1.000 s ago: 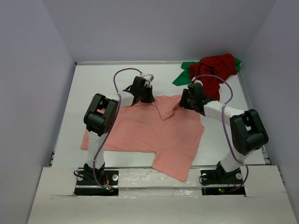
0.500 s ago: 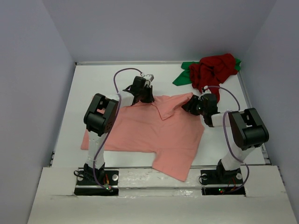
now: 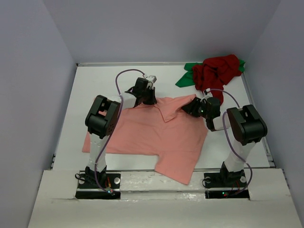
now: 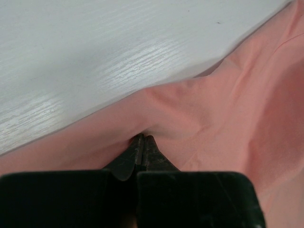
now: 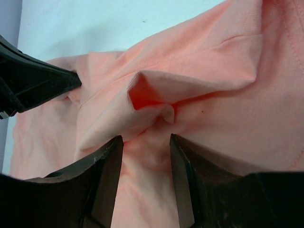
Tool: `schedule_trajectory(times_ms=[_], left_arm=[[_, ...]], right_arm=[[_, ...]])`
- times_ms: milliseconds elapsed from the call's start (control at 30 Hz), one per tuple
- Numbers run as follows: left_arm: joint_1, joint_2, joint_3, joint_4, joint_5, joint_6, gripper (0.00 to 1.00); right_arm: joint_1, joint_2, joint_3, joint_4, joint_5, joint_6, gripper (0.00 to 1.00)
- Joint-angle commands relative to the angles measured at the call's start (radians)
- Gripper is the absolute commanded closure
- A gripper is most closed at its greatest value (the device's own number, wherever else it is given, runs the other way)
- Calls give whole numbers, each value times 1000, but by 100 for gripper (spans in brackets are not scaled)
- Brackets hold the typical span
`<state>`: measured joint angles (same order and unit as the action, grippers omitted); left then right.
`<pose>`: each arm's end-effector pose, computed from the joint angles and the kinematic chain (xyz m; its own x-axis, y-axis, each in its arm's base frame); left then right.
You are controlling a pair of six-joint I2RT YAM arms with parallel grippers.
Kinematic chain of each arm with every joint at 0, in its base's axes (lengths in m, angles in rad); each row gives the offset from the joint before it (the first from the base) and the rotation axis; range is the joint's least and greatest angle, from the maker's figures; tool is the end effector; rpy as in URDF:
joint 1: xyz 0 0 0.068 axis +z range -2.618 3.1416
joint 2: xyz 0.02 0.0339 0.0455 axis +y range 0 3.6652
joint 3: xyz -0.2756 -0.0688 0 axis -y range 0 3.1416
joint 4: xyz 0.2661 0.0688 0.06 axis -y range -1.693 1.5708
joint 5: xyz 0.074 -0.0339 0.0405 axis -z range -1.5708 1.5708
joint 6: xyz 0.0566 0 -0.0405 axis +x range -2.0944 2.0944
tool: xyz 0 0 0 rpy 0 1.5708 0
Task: Fold and stack the t-shirts
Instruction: Fold the tshirt
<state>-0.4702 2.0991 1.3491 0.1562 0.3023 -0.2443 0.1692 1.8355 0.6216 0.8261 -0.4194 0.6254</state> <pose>0.4387 -0.2418 0.1424 -0.6418 0.0672 -0.7639 0.5125 0.7786 -0.3621 0.3487 0.0829 0.1036 -0.6098 0.4383 -0.6604 -0.2077 0.7157 0.6668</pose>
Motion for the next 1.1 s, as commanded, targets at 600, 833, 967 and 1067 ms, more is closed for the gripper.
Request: schedule_trajectory(times_ms=[600, 833, 967, 1067], left_arm=[[-5, 10, 39, -32, 4, 17, 100], [-5, 12, 42, -33, 1, 19, 100], [-5, 12, 42, -35, 1, 20, 100], [-5, 13, 42, -35, 0, 20, 100]], right_arm=[[-37, 64, 113, 53, -16, -41, 51], [-37, 93, 147, 39, -32, -44, 53], [-37, 114, 155, 39, -41, -41, 53], [-37, 123, 161, 39, -44, -36, 54]])
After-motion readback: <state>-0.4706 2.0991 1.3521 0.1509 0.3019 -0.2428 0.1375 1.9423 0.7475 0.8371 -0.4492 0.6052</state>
